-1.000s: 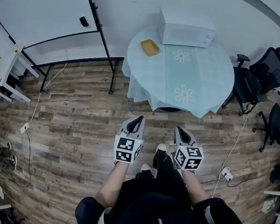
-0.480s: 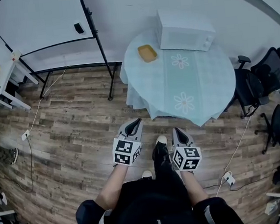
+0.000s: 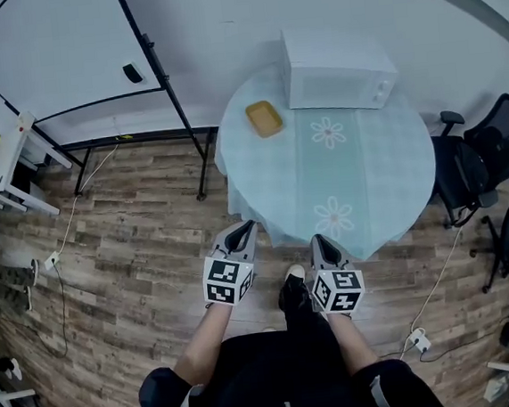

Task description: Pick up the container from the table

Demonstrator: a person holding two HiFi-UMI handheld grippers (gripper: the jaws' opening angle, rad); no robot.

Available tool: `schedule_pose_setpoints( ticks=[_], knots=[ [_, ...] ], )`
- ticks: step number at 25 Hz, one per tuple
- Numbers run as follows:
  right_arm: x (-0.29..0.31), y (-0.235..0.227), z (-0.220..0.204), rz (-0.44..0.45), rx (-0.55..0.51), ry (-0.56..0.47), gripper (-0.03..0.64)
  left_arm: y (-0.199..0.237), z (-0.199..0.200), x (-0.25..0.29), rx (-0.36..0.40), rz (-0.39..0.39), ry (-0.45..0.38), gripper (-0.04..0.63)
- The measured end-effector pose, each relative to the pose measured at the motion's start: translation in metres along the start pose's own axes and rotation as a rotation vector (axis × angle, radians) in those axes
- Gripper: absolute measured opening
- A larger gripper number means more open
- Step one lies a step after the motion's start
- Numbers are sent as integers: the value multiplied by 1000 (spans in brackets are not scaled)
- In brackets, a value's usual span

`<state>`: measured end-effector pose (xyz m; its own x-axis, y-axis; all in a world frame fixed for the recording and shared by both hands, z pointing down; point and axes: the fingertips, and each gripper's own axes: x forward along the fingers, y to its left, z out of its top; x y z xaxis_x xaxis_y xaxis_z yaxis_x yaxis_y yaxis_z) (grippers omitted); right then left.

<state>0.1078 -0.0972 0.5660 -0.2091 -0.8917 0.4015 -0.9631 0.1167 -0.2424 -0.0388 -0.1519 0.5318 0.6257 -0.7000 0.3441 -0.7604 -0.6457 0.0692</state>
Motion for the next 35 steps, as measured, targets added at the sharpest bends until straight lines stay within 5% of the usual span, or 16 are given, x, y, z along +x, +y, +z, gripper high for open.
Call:
schedule_pose_setpoints(
  ticks=[16,32,35],
  knots=[
    [135,-74,90,83,-58,34,25,63,59,157,-54,92,-5,25],
    [217,-83,126,109,-65,55,25,137,66,222,-86,181,23,28],
    [232,-86,137,87,-60,50,25,158,59,247,-86,188,46,79]
  ],
)
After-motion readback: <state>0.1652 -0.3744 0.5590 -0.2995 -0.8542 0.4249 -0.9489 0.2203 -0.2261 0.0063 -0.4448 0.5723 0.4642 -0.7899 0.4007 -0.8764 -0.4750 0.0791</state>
